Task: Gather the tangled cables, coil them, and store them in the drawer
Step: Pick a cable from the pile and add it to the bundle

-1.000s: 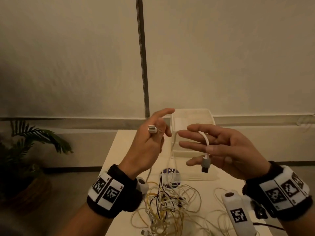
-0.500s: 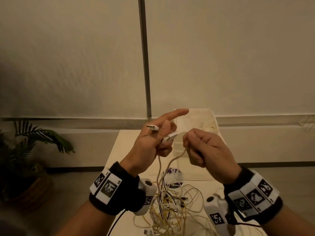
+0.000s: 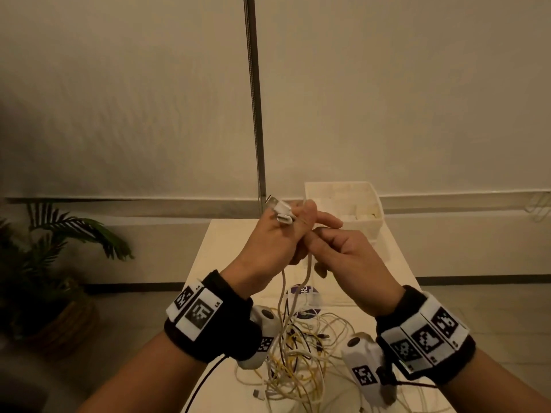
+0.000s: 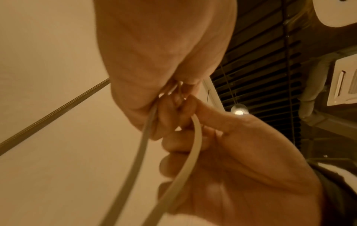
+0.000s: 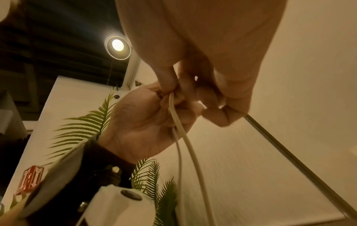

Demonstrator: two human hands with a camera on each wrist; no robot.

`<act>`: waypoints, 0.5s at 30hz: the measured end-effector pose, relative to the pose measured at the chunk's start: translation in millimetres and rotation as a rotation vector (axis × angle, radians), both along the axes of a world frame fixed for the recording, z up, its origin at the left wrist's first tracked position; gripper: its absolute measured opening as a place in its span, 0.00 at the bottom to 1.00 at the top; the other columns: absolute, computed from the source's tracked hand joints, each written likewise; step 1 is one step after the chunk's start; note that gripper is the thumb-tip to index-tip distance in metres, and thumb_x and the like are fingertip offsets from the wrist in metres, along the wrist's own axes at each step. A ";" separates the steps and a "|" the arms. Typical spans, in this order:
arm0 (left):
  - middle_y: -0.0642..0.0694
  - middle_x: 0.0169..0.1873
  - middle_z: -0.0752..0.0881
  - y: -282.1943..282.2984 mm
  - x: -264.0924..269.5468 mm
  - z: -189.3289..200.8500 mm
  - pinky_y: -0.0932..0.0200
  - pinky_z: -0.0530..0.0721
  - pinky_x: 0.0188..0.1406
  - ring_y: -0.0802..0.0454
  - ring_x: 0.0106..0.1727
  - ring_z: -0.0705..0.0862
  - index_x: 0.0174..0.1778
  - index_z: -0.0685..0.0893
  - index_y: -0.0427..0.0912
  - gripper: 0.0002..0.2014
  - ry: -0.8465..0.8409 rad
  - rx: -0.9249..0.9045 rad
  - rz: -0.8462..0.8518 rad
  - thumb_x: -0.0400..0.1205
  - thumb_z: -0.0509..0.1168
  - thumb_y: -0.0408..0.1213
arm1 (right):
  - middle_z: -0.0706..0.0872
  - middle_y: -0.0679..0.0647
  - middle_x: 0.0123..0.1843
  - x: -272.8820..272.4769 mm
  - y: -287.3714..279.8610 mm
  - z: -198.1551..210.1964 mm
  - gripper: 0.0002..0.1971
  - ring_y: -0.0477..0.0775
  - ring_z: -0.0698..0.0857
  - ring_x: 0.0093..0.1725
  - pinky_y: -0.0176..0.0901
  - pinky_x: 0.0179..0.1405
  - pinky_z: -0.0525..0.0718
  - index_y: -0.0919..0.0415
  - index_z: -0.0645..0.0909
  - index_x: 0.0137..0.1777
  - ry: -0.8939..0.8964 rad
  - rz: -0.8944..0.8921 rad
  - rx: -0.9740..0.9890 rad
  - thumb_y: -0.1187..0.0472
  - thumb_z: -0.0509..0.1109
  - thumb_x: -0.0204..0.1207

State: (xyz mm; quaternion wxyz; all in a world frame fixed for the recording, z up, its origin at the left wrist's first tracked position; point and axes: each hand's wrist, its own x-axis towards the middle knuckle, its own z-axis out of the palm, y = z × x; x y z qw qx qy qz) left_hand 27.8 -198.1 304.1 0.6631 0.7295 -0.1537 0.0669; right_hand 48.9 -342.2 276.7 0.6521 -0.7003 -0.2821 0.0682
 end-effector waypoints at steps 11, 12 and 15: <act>0.46 0.25 0.58 47.1 5.2 36.7 0.64 0.54 0.17 0.54 0.21 0.55 0.32 0.69 0.45 0.24 -0.032 -0.260 0.175 0.91 0.46 0.53 | 0.78 0.54 0.24 -10.2 -31.9 -60.5 0.15 0.51 0.77 0.22 0.57 0.36 0.76 0.61 0.80 0.42 0.250 0.333 -0.169 0.49 0.64 0.80; 0.47 0.24 0.59 50.4 2.6 37.9 0.65 0.55 0.17 0.55 0.20 0.56 0.33 0.70 0.44 0.23 -0.075 -0.196 0.204 0.91 0.47 0.51 | 0.78 0.54 0.25 -6.6 -37.8 -60.7 0.16 0.53 0.77 0.24 0.54 0.37 0.78 0.60 0.80 0.40 0.178 0.299 -0.258 0.48 0.63 0.81; 0.59 0.20 0.73 53.1 -2.1 34.6 0.66 0.69 0.16 0.60 0.18 0.70 0.38 0.81 0.43 0.19 -0.174 0.176 0.208 0.91 0.53 0.42 | 0.78 0.54 0.25 2.2 -50.4 -53.8 0.19 0.52 0.77 0.25 0.49 0.33 0.78 0.55 0.77 0.33 0.058 0.198 -0.398 0.47 0.61 0.83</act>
